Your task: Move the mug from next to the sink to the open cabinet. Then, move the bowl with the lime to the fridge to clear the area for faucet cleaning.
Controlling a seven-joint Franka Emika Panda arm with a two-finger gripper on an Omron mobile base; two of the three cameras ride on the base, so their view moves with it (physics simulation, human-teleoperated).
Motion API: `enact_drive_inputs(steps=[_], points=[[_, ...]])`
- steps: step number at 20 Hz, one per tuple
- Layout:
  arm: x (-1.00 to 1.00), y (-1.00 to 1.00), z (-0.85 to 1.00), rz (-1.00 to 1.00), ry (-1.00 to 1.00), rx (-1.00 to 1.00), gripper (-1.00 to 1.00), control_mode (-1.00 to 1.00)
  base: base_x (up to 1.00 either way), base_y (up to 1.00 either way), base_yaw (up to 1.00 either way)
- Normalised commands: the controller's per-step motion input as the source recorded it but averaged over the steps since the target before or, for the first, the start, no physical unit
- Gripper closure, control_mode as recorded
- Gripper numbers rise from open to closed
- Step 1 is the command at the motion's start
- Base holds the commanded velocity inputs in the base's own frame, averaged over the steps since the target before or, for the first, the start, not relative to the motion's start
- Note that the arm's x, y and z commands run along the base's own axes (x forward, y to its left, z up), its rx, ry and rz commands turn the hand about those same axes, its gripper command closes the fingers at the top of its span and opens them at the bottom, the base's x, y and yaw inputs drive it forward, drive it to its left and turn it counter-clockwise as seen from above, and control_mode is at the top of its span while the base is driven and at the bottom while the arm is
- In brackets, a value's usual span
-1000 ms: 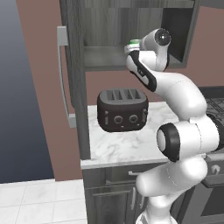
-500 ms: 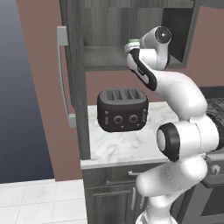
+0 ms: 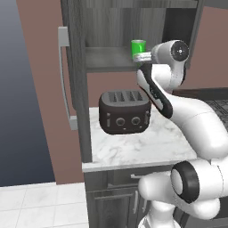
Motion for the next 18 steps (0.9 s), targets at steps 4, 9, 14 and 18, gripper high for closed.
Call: enact_drive_inputs(steps=[4, 9, 14, 18], points=[[-1.0, 0.0, -0.8, 0.0, -0.16, 0.0, -1.0, -1.0, 0.0, 0.0, 0.0], [-1.0, -0.03, -1.0, 0.0, -0.09, 0.0, -1.0, -1.0, 0.0, 0.0, 0.0], [-1.0, -0.13, -1.0, 0.0, -0.05, 0.0, -1.0, -1.0, 0.0, 0.0, 0.0], [-1.0, -0.07, -0.97, 0.0, 0.0, 0.0, -1.0, -1.0, 0.0, 0.0, 0.0]])
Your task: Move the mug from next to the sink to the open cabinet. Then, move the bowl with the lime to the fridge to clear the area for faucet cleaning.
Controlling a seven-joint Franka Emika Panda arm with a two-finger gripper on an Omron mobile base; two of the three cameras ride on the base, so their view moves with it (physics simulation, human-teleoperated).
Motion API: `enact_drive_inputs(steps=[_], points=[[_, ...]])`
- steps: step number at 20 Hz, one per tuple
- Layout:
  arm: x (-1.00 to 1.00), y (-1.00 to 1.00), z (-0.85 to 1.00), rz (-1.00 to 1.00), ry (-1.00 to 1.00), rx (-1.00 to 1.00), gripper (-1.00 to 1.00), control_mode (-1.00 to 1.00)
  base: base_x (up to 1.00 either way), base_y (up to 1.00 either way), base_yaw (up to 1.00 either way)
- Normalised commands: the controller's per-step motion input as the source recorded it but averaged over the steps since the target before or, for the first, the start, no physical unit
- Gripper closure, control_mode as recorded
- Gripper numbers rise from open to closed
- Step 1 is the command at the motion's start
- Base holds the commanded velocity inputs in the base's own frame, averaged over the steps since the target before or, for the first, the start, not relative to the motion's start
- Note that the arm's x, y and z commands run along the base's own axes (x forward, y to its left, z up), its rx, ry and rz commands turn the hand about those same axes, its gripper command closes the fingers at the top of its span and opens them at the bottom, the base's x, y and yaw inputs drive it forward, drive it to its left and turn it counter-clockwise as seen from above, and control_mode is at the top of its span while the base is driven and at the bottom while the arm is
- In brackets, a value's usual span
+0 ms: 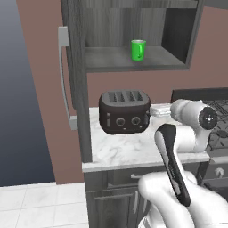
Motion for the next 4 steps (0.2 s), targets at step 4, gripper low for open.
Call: enact_drive_inputs(steps=[4], points=[[-0.87, -0.13, -0.41, -0.06, -0.02, 0.0, -1.0, -1.0, 0.0, 0.0, 0.0]])
